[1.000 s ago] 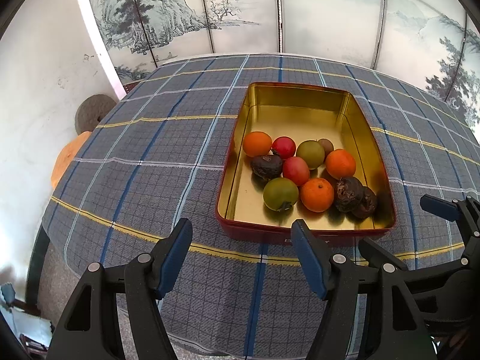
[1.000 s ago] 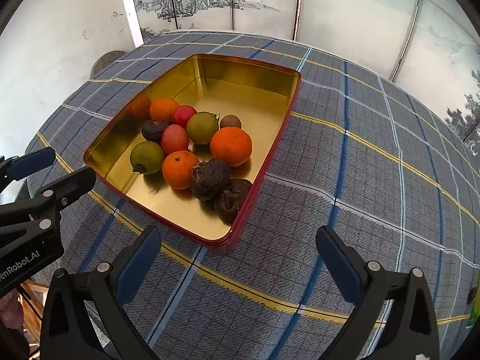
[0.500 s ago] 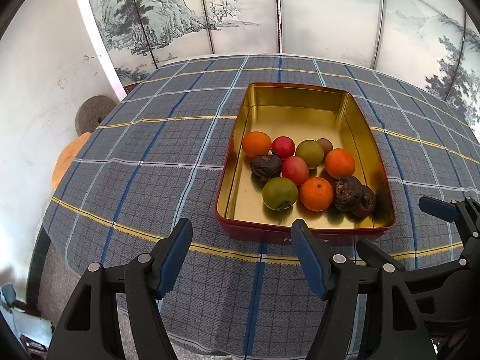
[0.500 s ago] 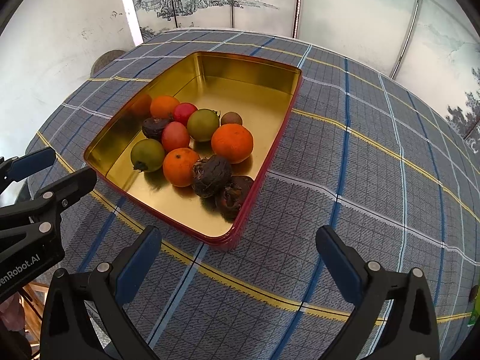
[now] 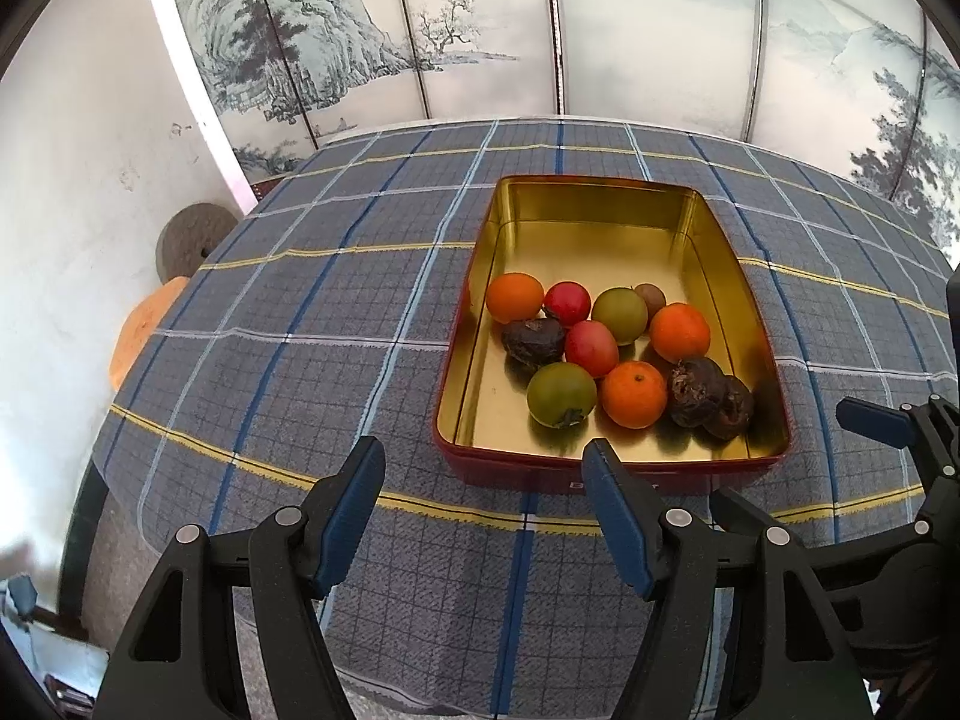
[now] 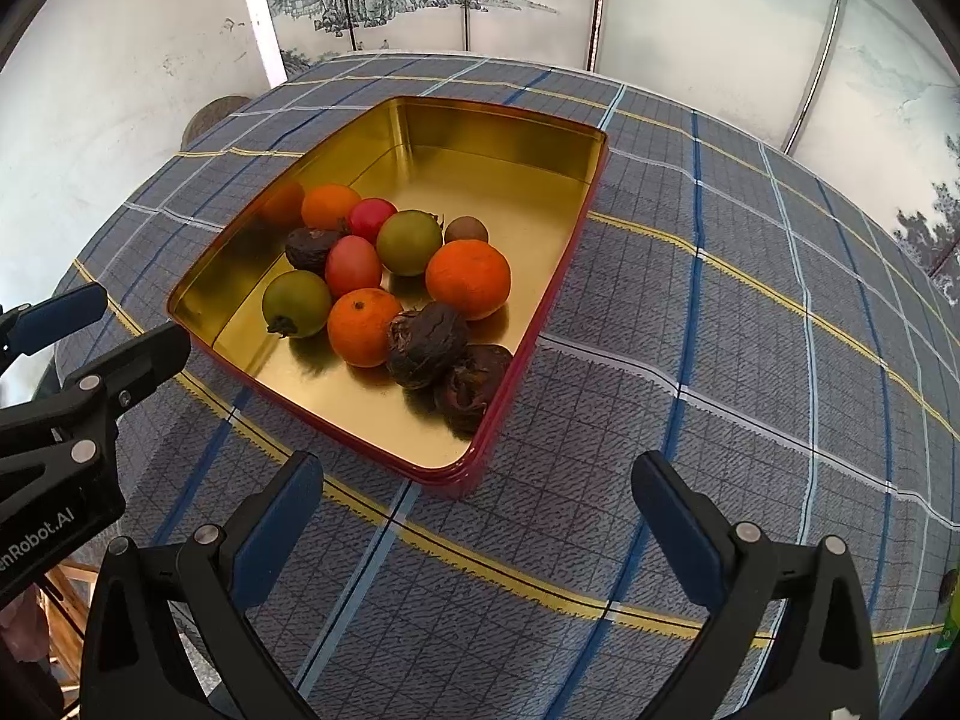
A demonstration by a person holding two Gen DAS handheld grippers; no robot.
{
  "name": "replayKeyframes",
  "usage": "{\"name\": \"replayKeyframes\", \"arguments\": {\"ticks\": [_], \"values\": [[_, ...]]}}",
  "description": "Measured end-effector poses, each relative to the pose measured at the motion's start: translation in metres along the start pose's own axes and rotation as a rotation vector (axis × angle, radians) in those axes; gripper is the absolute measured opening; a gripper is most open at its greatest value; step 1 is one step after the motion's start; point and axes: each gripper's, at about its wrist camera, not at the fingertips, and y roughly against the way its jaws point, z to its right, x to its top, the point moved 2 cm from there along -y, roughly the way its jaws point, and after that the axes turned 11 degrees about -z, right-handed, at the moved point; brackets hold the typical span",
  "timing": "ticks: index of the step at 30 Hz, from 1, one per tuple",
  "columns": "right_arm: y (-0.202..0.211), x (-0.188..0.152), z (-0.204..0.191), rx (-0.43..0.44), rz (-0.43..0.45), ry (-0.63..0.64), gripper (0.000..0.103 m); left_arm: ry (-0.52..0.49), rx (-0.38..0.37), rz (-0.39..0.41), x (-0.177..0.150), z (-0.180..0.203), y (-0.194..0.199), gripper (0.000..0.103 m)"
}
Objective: Organize fruits
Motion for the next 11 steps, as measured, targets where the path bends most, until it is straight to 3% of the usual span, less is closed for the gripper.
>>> {"name": "replayKeyframes", "arguments": {"ticks": [11], "values": [[0.0008, -0.0003, 0.0025, 0.001, 0.000, -0.008, 0.102, 0.007, -0.020, -0.002, 0.0025, -0.0007, 0.0008, 0.069]]}}
